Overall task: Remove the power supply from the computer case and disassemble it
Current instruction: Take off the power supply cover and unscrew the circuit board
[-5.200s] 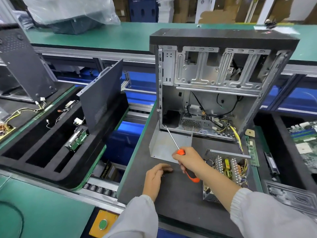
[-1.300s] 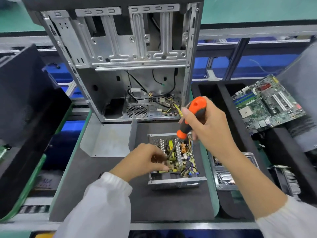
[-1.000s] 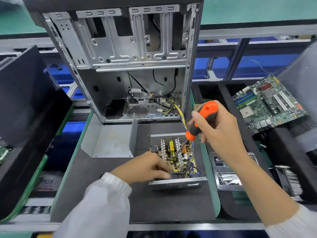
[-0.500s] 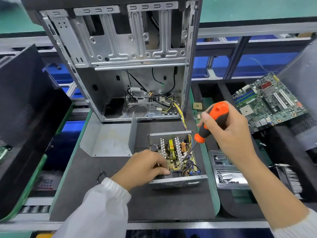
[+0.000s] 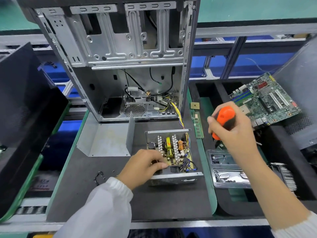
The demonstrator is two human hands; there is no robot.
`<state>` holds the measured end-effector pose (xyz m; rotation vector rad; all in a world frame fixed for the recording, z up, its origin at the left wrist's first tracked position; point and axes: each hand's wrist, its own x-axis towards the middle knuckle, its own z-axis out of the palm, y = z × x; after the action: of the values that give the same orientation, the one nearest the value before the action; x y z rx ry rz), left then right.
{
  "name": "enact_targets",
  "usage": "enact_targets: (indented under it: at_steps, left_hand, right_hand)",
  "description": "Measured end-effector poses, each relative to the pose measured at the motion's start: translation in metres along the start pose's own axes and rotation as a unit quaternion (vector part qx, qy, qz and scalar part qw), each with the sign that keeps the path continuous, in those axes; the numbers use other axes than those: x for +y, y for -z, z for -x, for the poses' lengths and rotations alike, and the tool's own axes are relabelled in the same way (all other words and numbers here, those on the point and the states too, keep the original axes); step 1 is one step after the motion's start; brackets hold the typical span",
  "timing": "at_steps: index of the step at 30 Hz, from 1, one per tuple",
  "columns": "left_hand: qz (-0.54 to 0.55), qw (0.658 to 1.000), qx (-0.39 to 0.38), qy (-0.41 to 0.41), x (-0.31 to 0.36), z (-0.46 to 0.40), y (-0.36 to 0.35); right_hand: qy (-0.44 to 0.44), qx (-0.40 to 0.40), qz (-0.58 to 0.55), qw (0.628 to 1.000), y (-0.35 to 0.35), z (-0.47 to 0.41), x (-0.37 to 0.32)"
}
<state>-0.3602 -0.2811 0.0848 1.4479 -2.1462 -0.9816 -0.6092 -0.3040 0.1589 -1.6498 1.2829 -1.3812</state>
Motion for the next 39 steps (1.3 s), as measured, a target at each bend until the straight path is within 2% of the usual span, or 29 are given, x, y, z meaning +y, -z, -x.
enact_targets:
  at_steps: [4, 9, 12, 16, 22, 27, 29, 31, 33, 35, 37, 39]
  left_hand:
    - [0.049, 0.998, 0.036, 0.016, -0.001, 0.001, -0.003]
    - [0.121, 0.989, 0.060, 0.055, -0.003, 0.004, -0.005]
    - [0.129, 0.988, 0.047, 0.064, -0.010, 0.010, 0.002]
    - [0.131, 0.989, 0.005, 0.068, -0.017, 0.019, 0.007]
    - [0.176, 0.974, 0.044, 0.134, -0.019, 0.025, -0.001]
    - [0.194, 0.966, 0.017, 0.172, -0.030, 0.030, 0.005]
    - [0.208, 0.965, 0.018, 0.162, -0.030, 0.029, 0.005]
    - [0.198, 0.970, 0.017, 0.141, -0.028, 0.028, 0.008]
    - [0.148, 0.983, 0.014, 0.106, -0.025, 0.026, 0.014]
    - [0.128, 0.990, 0.016, 0.052, -0.018, 0.022, 0.021]
    - [0.148, 0.989, 0.020, 0.002, -0.010, 0.016, 0.026]
    - [0.193, 0.980, 0.038, -0.009, -0.001, 0.007, 0.028]
  right_hand:
    - [-0.065, -0.156, 0.085, 0.982, -0.008, 0.000, 0.011]
    - [-0.045, -0.388, 0.219, 0.894, -0.052, 0.010, 0.017]
    - [-0.040, -0.448, 0.253, 0.857, -0.071, 0.012, 0.018]
    - [-0.061, -0.455, 0.262, 0.849, -0.071, 0.003, 0.020]
    - [-0.090, -0.472, 0.197, 0.854, -0.078, -0.005, 0.013]
    - [-0.050, -0.435, 0.266, 0.859, -0.088, -0.014, 0.008]
    - [-0.080, -0.441, 0.239, 0.861, -0.076, -0.019, 0.009]
    - [-0.112, -0.443, 0.158, 0.875, -0.072, -0.024, 0.004]
    - [-0.113, -0.428, 0.095, 0.892, -0.074, -0.028, -0.003]
    - [-0.101, -0.412, 0.078, 0.902, -0.073, -0.033, -0.009]
    - [-0.098, -0.402, 0.071, 0.908, -0.065, -0.037, -0.011]
    - [-0.103, -0.377, 0.052, 0.919, -0.054, -0.036, -0.009]
